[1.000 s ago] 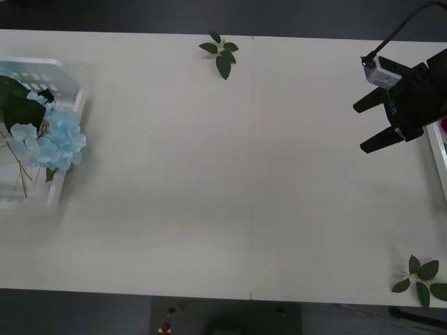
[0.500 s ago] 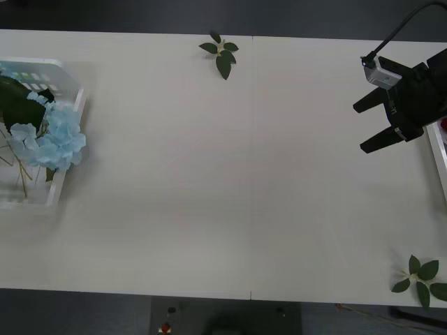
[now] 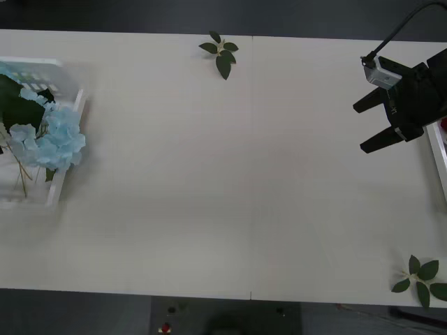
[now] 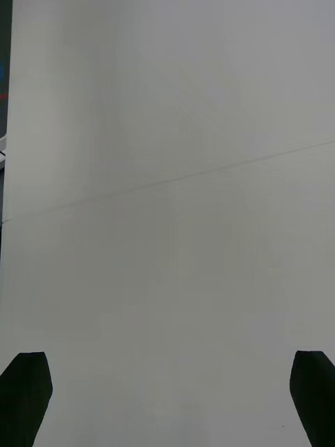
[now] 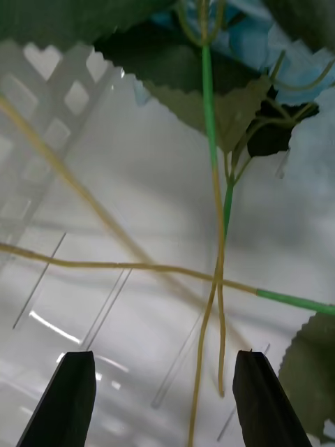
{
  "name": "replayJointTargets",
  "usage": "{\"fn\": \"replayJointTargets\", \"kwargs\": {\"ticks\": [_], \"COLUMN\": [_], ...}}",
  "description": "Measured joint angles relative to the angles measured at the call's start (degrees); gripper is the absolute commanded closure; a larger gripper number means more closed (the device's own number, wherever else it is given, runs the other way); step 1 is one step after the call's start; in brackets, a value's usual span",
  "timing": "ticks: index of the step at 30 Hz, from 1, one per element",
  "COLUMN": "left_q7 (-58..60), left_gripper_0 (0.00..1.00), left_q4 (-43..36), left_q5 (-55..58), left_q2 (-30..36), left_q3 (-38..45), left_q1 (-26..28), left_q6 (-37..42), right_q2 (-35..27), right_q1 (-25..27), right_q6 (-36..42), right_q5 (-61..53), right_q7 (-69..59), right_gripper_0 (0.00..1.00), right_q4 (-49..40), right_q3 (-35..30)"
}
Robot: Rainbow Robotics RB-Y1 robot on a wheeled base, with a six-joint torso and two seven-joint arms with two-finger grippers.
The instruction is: Put the red flowers into the right box and the blue flowers into the left box
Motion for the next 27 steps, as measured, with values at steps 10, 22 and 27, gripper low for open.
{"fn": "replayJointTargets", "kwargs": {"ticks": [10, 22, 27], "left_q7": [-12.1, -12.1, -14.7], "left_gripper_0": [0.43, 0.44, 0.43], "left_q4": [-10.2, -14.2, -14.3], "left_q5": [3.2, 24.7, 40.0], "left_q2": [-0.6, -0.6, -0.6], "left_q3": [16.7, 16.1, 19.0], "left_q1": [-0.6, -0.7, -1.9], "left_q6": [24.9, 26.8, 26.3], "right_q2": [0.0, 0.0, 0.0], "right_q1": [0.0, 0.0, 0.0], "right_q6": [0.0, 0.0, 0.0], "right_q5": [0.0, 0.0, 0.0], "right_q7": [0.0, 0.0, 0.0], "right_gripper_0": [0.0, 0.0, 0.0], "right_q4": [0.0, 0.0, 0.0], "right_q3": [0.0, 0.0, 0.0]}}
